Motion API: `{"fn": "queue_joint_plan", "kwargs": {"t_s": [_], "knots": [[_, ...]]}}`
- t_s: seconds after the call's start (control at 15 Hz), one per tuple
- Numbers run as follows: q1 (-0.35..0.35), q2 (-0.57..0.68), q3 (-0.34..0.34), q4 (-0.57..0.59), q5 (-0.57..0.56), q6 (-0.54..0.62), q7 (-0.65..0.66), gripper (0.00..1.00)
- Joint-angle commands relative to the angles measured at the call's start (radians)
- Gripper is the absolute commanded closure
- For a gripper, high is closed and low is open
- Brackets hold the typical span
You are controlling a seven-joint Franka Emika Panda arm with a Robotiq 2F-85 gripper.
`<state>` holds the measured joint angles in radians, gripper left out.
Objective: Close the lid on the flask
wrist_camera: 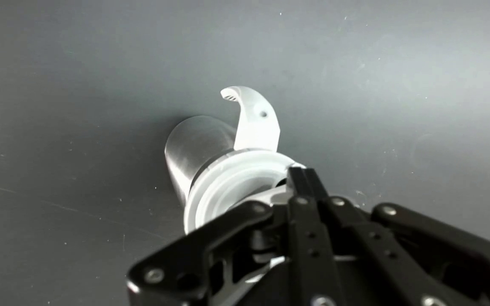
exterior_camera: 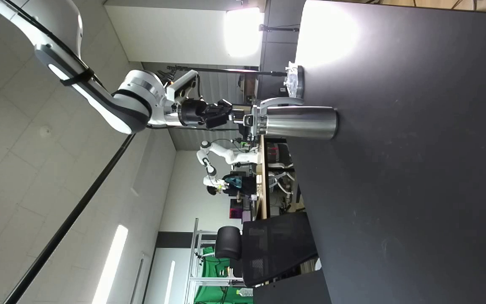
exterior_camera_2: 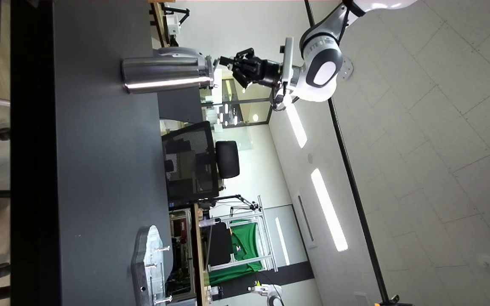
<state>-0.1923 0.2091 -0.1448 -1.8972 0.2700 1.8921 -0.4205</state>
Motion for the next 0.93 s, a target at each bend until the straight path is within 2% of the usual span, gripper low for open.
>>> {"fn": "queue_joint_plan", "kwargs": {"t_s": [0.0, 0.4, 0.87], "knots": [[0.006, -0.009, 0.018, -0.047, -0.037, 0.049, 0.016, 1.00], [0.024, -0.017, 0.029, -0.093, -0.130, 0.093, 0.035, 1.00], [0.039, -0.022, 0.038, -0.110, -0.184, 0.098, 0.047, 1.00]]}}
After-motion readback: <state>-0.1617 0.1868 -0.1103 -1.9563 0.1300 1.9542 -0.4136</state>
